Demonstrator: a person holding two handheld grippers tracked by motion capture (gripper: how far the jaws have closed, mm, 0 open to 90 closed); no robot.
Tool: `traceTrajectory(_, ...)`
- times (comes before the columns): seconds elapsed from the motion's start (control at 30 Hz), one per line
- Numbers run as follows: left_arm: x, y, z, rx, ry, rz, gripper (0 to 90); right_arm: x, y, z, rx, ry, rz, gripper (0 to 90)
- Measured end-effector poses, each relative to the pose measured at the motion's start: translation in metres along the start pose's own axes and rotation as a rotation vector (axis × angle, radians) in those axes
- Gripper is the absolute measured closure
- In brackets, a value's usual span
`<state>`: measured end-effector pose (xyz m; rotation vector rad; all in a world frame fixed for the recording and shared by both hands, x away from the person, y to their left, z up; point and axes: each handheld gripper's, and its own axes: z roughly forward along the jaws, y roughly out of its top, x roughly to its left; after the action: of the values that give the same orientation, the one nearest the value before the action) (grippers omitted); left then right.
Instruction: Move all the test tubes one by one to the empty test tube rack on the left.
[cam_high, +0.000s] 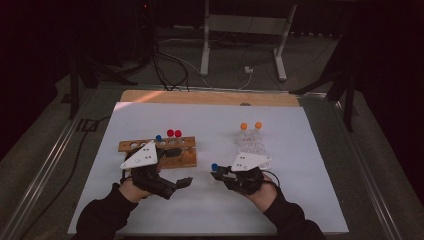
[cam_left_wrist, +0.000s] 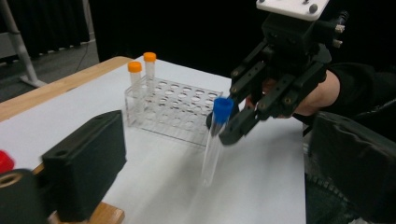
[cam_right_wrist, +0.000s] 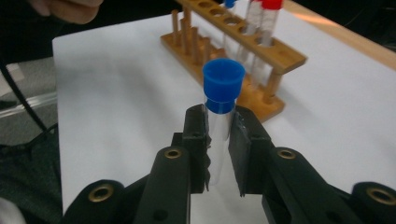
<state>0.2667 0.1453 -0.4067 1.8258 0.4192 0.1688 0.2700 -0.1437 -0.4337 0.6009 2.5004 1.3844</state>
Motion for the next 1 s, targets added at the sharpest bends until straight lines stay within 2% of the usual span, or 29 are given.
traceTrajectory(0.07, -0.002, 0.000, 0.003, -0.005, -0.008, 0.005, 9.4, 0.004, -0.001, 0.003, 0.006, 0.009, -0.007, 77.0)
traceTrajectory(0.13, -0.003, 0.000, 0.006, -0.015, -0.021, 0.006, 16.2, 0.007, -0.001, 0.006, 0.010, 0.020, -0.011, 77.0)
traceTrajectory(0.2, -0.005, 0.000, 0.010, -0.013, -0.033, 0.011, 18.1, 0.010, 0.000, 0.007, 0.009, 0.032, -0.012, 77.0)
traceTrajectory(0.37, -0.010, -0.001, 0.019, -0.002, -0.054, 0.034, 33.6, 0.015, 0.002, 0.009, 0.009, 0.047, -0.028, 77.0)
traceTrajectory(0.53, -0.013, -0.004, 0.028, 0.026, -0.051, 0.056, 43.2, 0.018, 0.005, 0.008, 0.004, 0.055, -0.032, 77.0)
traceTrajectory(0.87, -0.014, -0.008, 0.038, 0.061, -0.016, 0.094, 60.8, 0.020, 0.008, 0.009, -0.001, 0.067, -0.033, 77.0)
traceTrajectory(1.0, -0.014, -0.009, 0.039, 0.064, -0.021, 0.099, 68.1, 0.020, 0.009, 0.010, -0.005, 0.066, -0.037, 77.0)
